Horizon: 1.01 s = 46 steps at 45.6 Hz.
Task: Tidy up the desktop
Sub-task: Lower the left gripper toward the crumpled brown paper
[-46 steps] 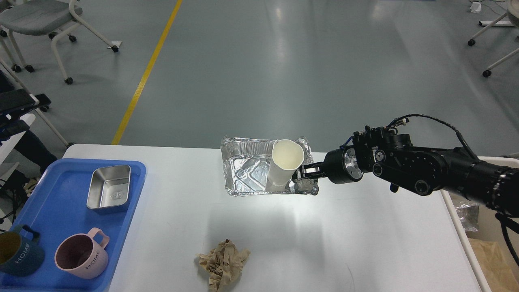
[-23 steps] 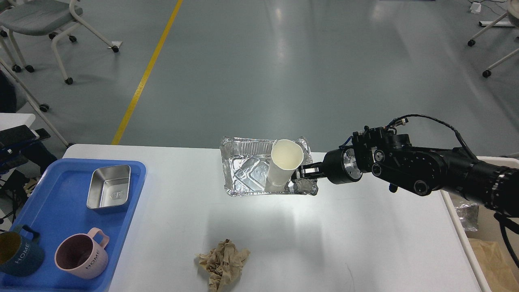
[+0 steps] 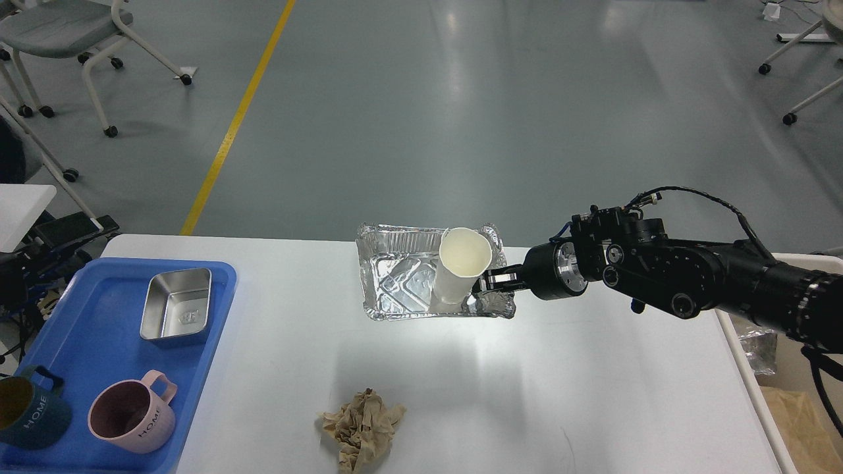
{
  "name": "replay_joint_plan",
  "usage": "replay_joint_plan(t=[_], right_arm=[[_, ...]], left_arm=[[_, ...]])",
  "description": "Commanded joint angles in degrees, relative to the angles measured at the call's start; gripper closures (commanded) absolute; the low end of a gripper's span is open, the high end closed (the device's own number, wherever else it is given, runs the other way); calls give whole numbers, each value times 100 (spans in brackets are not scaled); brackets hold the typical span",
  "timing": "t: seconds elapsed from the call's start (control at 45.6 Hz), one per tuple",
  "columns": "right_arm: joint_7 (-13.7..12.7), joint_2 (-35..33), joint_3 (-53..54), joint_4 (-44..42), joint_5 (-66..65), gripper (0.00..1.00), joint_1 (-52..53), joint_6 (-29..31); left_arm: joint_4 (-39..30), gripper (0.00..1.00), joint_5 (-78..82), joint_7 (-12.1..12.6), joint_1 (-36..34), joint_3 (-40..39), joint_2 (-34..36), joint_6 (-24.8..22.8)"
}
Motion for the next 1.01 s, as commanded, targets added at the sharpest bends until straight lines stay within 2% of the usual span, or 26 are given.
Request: replay_joint_plan(t=[0.0, 0.416, 0.635, 0.811, 0.986], right_arm=[[-7, 76, 0, -67, 0, 100, 8, 1], [-7, 58, 0, -67, 0, 100, 8, 1], [-7, 58, 0, -67, 0, 100, -1, 1], [2, 85, 0, -76, 0, 100, -1, 1], [-7, 85, 8, -85, 0, 100, -9, 1]], left_arm=[[16, 8, 0, 35, -7, 6, -355, -8], [130, 8, 53, 79, 11, 103, -2333, 36], [508, 8, 588, 79, 28, 603, -2597, 53], [508, 8, 1177, 70, 28, 981, -2746, 53], [596, 8, 1784, 61, 37, 1404, -3185, 132]])
